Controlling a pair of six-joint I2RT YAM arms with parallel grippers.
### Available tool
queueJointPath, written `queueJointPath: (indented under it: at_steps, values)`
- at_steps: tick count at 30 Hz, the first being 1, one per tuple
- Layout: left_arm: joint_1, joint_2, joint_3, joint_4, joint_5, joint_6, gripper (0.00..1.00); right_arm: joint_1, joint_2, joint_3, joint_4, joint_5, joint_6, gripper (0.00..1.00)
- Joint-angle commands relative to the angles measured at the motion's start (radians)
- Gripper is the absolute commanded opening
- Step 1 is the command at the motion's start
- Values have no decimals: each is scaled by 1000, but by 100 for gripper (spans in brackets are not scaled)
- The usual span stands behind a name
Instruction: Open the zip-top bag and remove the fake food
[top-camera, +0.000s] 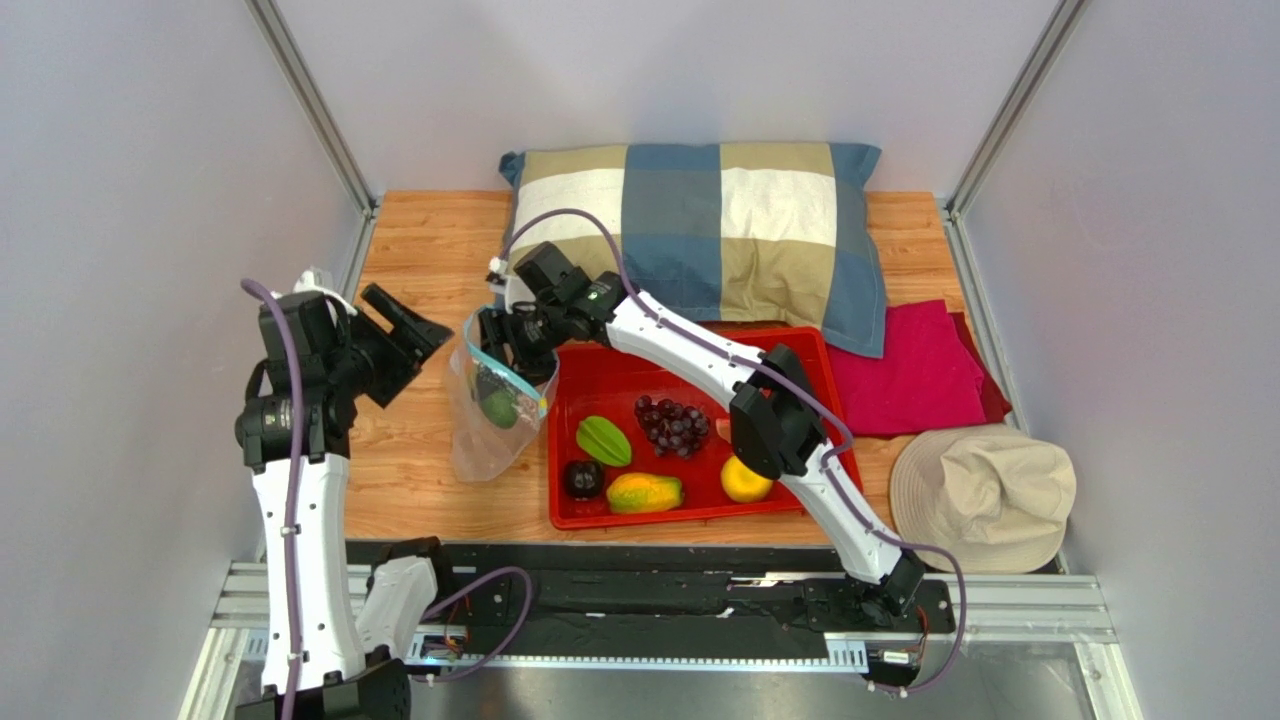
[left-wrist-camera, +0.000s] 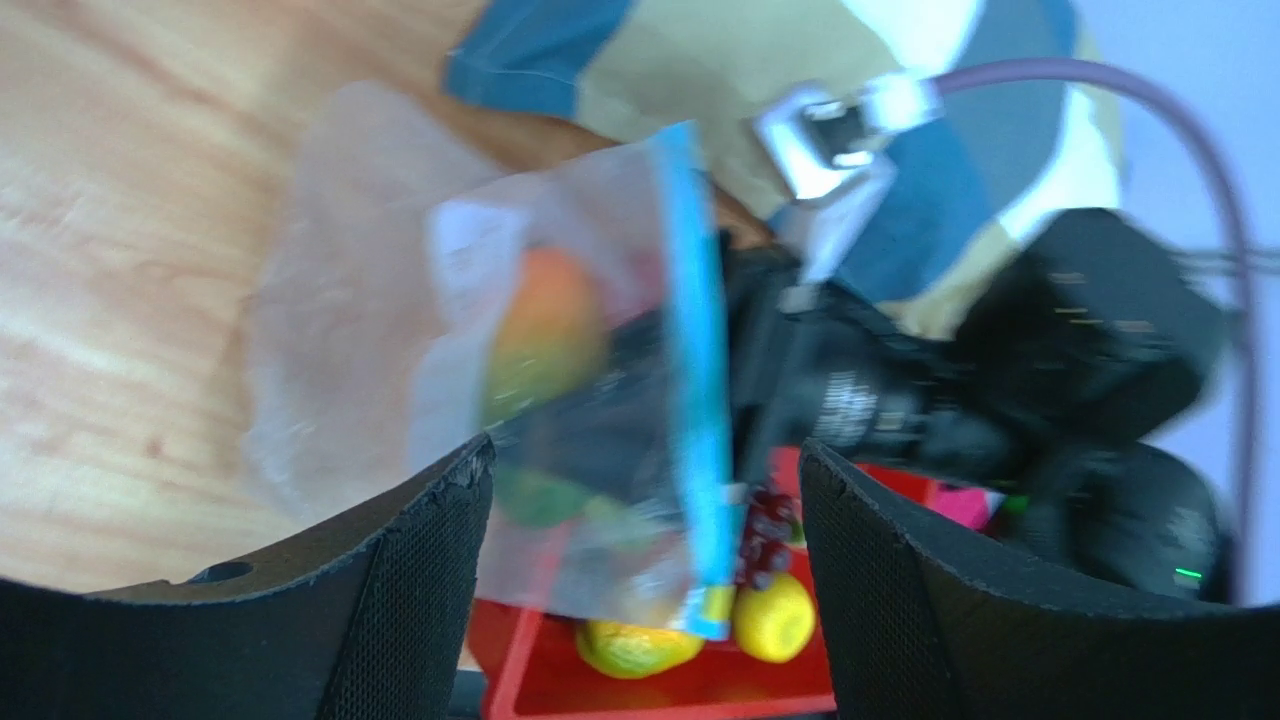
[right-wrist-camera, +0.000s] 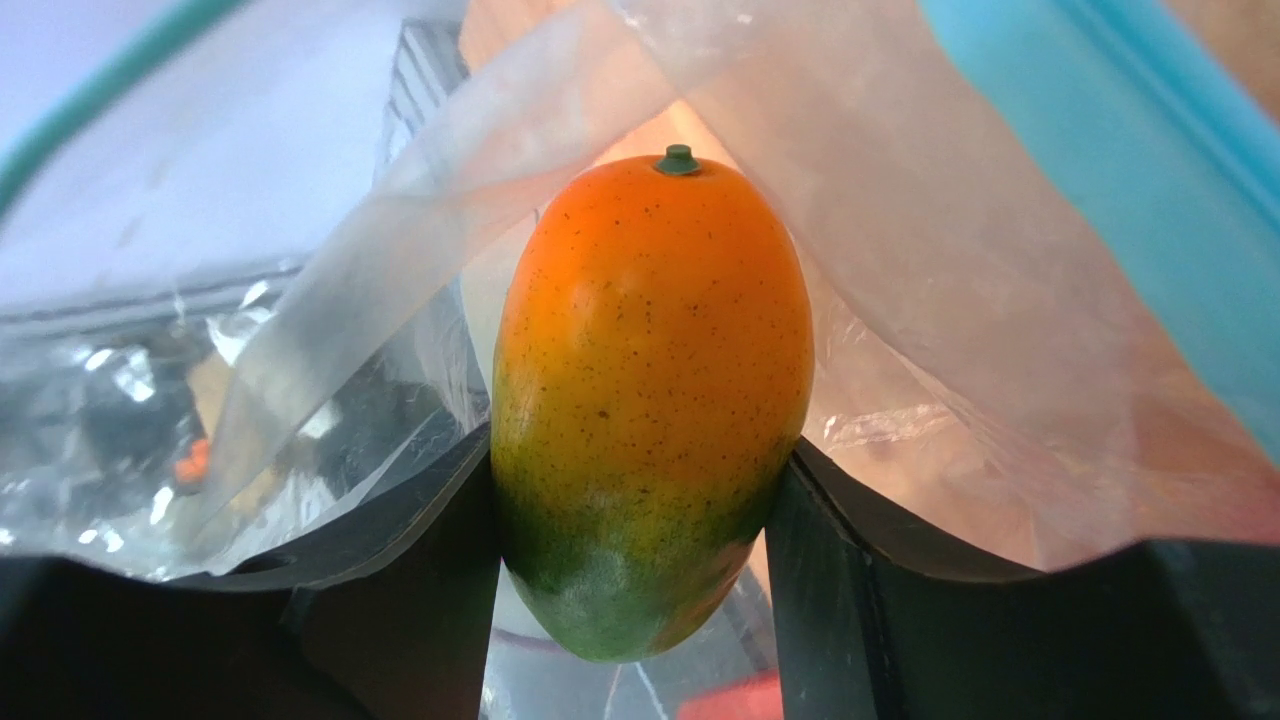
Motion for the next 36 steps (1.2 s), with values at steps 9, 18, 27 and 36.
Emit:
queueJointPath:
  at_steps: [9,18,27,36]
  values:
    - [-114,100,12,-8,31,8,77,58,-102,23,-24,40,-36,0]
    - [-113,95,-28,-34,-72,56,67,60,-176,-33,16,25,-4,0]
    - [-113,119,-82,-37,-119,103,30,51,-229,-53,34,27,23,0]
    - [-113,106,-122,-54,-190,135,12,28,-269,-128,43,37,14,0]
